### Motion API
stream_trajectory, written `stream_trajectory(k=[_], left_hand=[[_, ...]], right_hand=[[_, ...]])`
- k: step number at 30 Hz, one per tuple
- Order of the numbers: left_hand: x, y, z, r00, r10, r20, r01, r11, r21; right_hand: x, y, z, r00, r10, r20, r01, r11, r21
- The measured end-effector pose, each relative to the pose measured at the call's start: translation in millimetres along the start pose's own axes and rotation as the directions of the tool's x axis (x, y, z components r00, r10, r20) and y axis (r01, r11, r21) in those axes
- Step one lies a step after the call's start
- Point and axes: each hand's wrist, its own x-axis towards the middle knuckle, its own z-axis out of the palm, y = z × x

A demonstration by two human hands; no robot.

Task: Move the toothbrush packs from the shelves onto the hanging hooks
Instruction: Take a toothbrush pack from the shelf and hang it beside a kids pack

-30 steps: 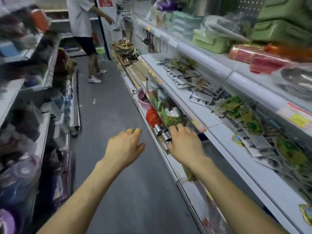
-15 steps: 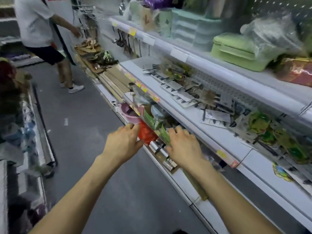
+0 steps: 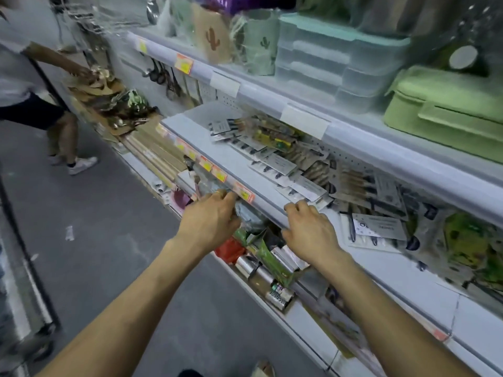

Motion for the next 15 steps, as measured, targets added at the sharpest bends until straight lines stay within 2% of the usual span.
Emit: stream_trajectory(k=[5,9,12,15], left_hand=[[59,-32,18,0.998,0.052,0.031,-0.051,0.998,-0.023],[110,-54,35,0.988,0.14,0.069,-0.136,0.989,-0.054],[141,-68,44,0.964,0.224,0.142,-0.216,0.974,-0.07],[166,-85,55,0.934,0.31,0.175,-0.302,0.951,-0.068]], right_hand=[[45,11,19,0.993,0.113,0.028,-0.113,0.994,0.005],[67,19,43,0.944,0.328,0.028,-0.326,0.922,0.21],[75,25,60,0.806,0.592,0.003,-0.538,0.732,0.418],[86,25,71,0.661,0.75,0.009,-0.62,0.54,0.569]])
